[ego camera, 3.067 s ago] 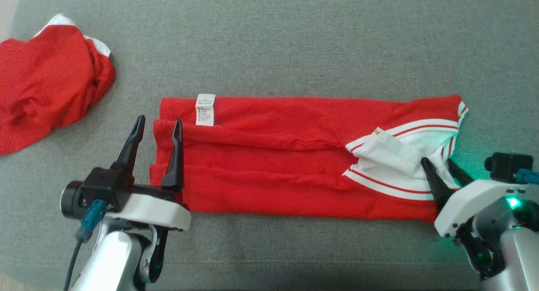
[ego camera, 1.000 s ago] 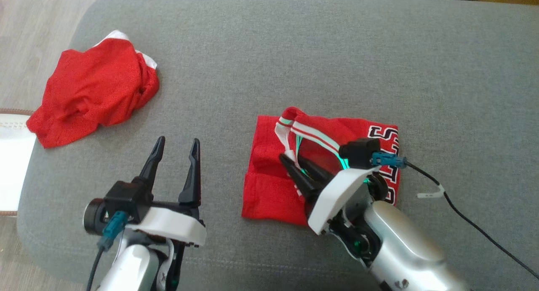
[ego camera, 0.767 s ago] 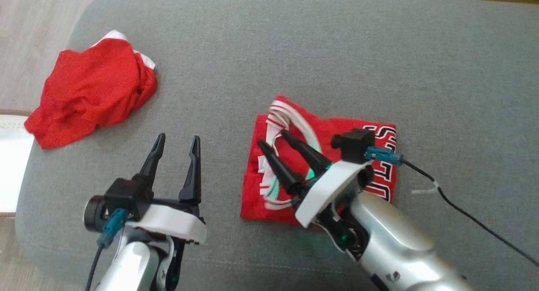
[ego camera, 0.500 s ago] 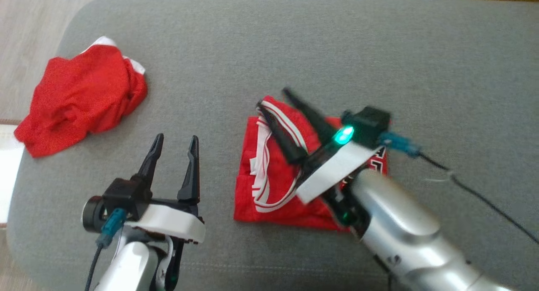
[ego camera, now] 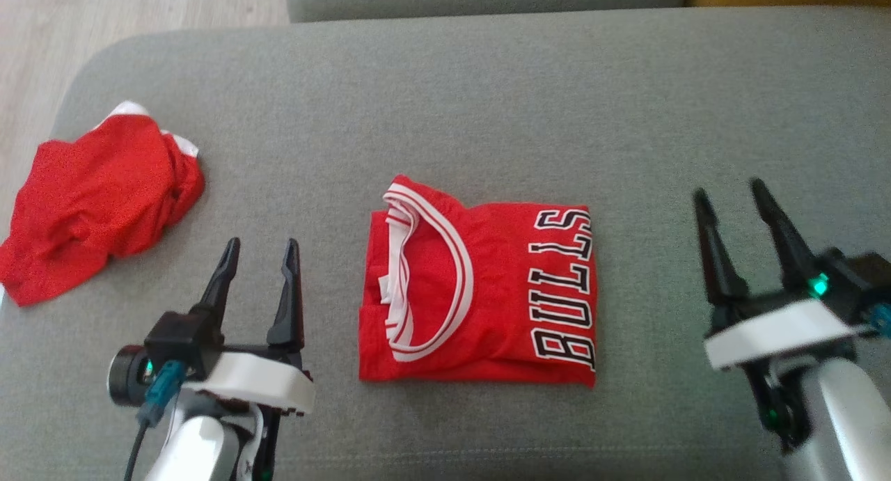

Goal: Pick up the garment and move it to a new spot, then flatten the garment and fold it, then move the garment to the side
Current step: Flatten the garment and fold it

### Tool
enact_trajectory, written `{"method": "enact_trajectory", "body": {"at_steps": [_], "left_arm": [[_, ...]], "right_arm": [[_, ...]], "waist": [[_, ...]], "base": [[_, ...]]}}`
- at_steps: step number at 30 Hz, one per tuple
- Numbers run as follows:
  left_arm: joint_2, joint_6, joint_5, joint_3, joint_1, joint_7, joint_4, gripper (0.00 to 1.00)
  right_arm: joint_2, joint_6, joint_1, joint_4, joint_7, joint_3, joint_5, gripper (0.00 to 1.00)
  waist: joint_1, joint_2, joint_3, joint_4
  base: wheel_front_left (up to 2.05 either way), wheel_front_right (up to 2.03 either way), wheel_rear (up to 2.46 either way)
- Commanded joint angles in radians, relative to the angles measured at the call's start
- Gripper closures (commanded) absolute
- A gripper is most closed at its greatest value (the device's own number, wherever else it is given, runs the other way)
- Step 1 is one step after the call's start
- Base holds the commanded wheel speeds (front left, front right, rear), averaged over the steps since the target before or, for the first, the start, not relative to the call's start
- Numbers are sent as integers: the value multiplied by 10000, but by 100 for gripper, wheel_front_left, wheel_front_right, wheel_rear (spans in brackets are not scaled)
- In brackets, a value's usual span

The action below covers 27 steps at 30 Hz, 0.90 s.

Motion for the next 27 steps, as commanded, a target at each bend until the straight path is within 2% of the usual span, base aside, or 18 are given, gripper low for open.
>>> {"method": "enact_trajectory", "body": {"at_steps": [1,6,13,27], "left_arm": [[240,105,-53,417,-230,-104,-341,0],[401,226,-15,479,120,-107,-323,0],[587,347,-15,500,644,-99,-354,0],[788,516,-8,523,937,-100,-467,0]], "right_arm": [[15,-7,23,-669,154,-77,-187,0],[325,-7,1292,-1878,916,-746,-572,0],[567,-7,2472,-2796,1614,-866,-738,0],[972,-7,3081,-3253,1946,-1221,-634,0]], "waist": [[0,0,-145,-103],[0,0,-599,-291],[0,0,-1221,-411],[0,0,-1374,-453]], "base": [[0,0,0],[0,0,0],[0,0,0],[0,0,0]]}}
